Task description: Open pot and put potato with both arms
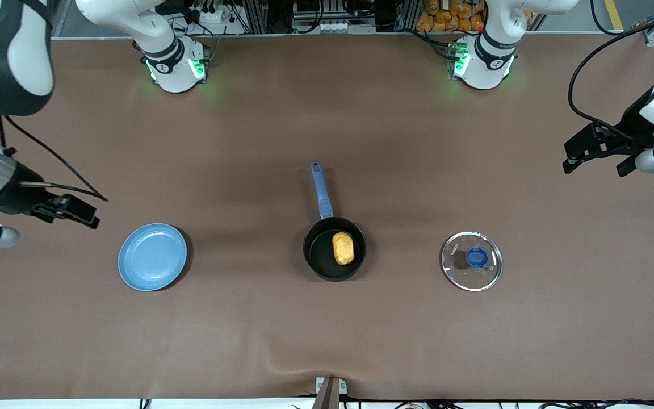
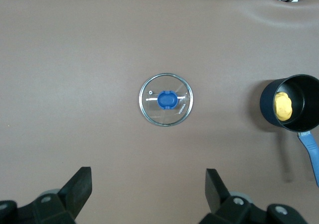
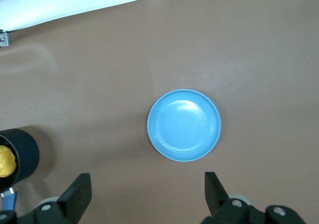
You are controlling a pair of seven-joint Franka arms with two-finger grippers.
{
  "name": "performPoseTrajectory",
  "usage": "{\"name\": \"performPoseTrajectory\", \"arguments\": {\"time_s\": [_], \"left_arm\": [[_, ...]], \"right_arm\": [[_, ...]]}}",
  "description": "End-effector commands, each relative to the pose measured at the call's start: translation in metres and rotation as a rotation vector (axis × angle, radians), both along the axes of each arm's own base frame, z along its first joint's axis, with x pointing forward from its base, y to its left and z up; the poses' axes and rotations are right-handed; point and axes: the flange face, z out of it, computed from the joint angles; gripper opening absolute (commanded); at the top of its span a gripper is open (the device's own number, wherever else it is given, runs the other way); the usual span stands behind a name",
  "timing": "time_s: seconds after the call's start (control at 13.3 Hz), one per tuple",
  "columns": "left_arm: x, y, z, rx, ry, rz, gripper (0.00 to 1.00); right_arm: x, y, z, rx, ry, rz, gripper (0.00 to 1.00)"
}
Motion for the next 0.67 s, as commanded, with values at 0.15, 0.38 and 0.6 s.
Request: {"name": "performPoseTrajectory", "arguments": {"time_s": [0.15,0.38,0.6], "left_arm": [[0.006,0.028,0.004,-0.011,0.011,0.056,1.0],[0.009,0.042,-0.001,-0.018,0.022,0.075,1.0],[0.009,0.04,-0.001,-0.024,0.022,0.069,1.0]], "right_arm": [[-0.016,-0.038,0.004,-0.008,0.028,0.03,1.0],[-0.019,-0.05,0.006,-0.041,0.037,0.049,1.0],[-0.018,-0.041,0.005,-0.073,0.042,0.087,1.0]]}}
